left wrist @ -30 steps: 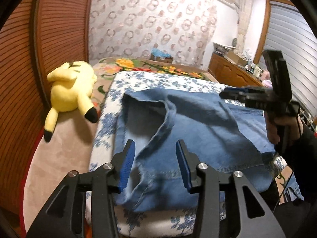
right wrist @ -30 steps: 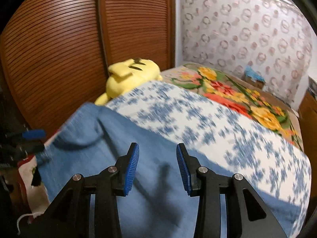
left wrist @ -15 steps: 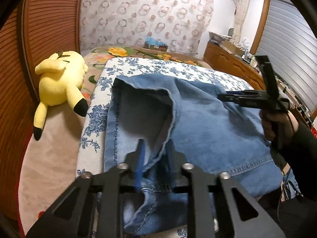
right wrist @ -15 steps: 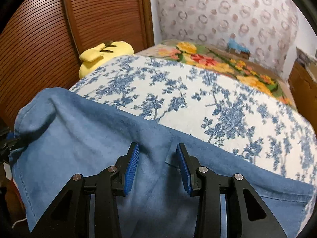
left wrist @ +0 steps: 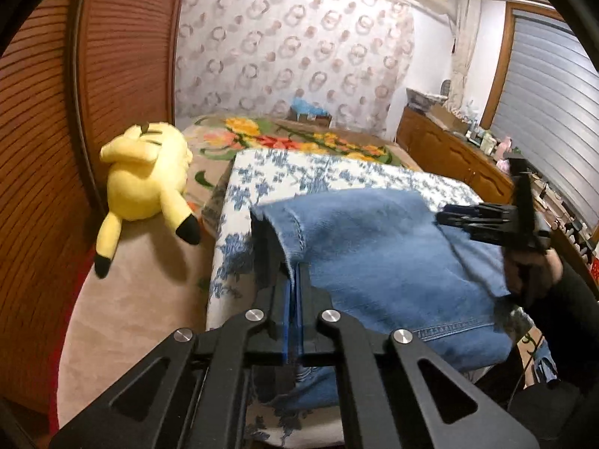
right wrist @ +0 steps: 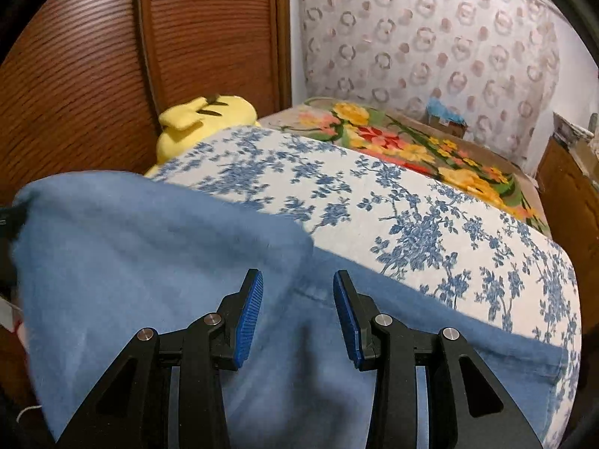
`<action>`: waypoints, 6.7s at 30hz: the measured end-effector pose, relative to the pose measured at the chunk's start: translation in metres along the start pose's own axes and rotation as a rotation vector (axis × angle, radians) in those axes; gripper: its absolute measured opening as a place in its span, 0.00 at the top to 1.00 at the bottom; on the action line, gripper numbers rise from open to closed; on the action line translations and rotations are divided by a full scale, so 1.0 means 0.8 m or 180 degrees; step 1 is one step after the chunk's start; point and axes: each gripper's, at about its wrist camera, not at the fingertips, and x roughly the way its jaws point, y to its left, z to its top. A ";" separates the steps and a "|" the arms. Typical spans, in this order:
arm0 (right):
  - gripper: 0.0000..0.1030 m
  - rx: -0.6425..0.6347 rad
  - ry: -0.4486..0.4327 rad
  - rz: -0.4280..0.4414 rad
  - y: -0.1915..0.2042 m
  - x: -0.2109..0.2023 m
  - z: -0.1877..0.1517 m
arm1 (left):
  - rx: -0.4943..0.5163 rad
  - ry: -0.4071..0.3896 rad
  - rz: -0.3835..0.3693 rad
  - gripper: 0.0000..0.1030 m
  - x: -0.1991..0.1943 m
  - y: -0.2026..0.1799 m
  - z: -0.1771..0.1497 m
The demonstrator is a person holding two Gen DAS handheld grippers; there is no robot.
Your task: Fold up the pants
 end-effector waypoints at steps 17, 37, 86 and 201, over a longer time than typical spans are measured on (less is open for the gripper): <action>0.61 0.0014 -0.0014 0.0370 0.029 -0.045 -0.062 | -0.0059 0.0147 0.0081 0.55 0.028 -0.015 -0.011; 0.61 0.0323 -0.0076 0.0137 -0.001 -0.108 -0.123 | 0.0295 0.0161 -0.0333 0.17 0.065 -0.120 -0.007; 0.58 0.1224 0.0005 -0.0865 -0.128 -0.221 -0.279 | 0.0867 0.0590 -0.0039 0.17 0.142 -0.257 -0.050; 0.95 0.0535 -0.0483 0.0255 -0.027 -0.125 -0.094 | 0.0688 -0.0123 -0.0832 0.86 0.028 -0.238 0.020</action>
